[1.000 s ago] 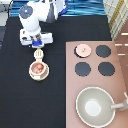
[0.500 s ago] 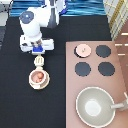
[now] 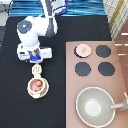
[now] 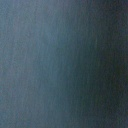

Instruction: Take the lid off the pot, put the pot on the plate, and use the tool to push the pot to the front of the table.

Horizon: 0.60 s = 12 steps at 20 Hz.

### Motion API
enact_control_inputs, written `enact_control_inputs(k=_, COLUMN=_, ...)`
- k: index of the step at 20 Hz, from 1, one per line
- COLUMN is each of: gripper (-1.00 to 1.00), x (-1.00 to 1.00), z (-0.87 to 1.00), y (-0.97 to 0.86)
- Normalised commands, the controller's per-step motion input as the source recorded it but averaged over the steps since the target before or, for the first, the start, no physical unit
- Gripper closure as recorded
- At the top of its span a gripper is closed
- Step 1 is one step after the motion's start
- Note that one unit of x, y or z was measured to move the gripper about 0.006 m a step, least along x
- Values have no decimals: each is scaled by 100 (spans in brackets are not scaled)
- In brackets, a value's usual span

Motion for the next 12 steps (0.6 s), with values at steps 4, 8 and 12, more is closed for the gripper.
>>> enact_control_inputs(k=4, gripper=100, x=100, z=30, y=0)
enact_control_inputs(k=8, gripper=100, x=100, z=32, y=0)
enact_control_inputs(k=12, gripper=100, x=100, z=30, y=0)
